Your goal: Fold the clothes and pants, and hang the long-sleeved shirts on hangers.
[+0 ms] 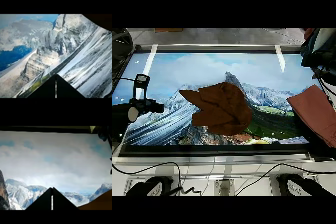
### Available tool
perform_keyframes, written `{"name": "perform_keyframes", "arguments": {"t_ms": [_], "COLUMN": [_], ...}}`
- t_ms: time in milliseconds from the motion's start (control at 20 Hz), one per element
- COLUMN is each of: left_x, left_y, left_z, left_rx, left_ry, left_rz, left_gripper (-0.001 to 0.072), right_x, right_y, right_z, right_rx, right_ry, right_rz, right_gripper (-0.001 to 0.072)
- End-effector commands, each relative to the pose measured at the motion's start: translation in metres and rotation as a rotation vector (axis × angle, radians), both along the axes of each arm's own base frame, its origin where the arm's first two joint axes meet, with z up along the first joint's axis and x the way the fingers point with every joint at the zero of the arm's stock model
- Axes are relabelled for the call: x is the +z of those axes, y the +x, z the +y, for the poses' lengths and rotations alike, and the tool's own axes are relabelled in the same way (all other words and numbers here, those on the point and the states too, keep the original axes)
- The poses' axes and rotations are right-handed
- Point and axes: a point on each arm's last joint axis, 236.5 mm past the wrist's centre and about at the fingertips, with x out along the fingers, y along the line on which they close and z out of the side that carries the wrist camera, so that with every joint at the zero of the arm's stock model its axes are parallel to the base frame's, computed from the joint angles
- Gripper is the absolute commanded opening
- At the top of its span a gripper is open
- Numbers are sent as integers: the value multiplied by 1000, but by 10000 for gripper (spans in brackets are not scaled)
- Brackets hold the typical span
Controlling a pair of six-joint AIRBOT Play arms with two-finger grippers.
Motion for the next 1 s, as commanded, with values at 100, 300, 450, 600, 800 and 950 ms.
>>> {"name": "perform_keyframes", "arguments": {"t_ms": [100, 300, 450, 600, 800, 950], "left_x": [0, 0, 0, 0, 0, 1], "left_y": [0, 0, 0, 0, 0, 0], "left_z": [0, 0, 0, 0, 0, 0], "left_rx": [0, 0, 0, 0, 0, 0], "left_ry": [0, 0, 0, 0, 0, 0], "left_rz": [-1, -1, -1, -1, -1, -2], "left_gripper": [20, 20, 20, 20, 20, 20], "right_x": [0, 0, 0, 0, 11, 14], "right_y": [0, 0, 0, 0, 6, 7], "right_z": [0, 0, 0, 0, 0, 0], "right_rx": [-1, 0, 0, 0, 4, 5], "right_ry": [1, 0, 0, 0, -4, -4], "right_rz": [0, 0, 0, 0, -53, -66], "right_gripper": [12, 12, 12, 12, 12, 12]}}
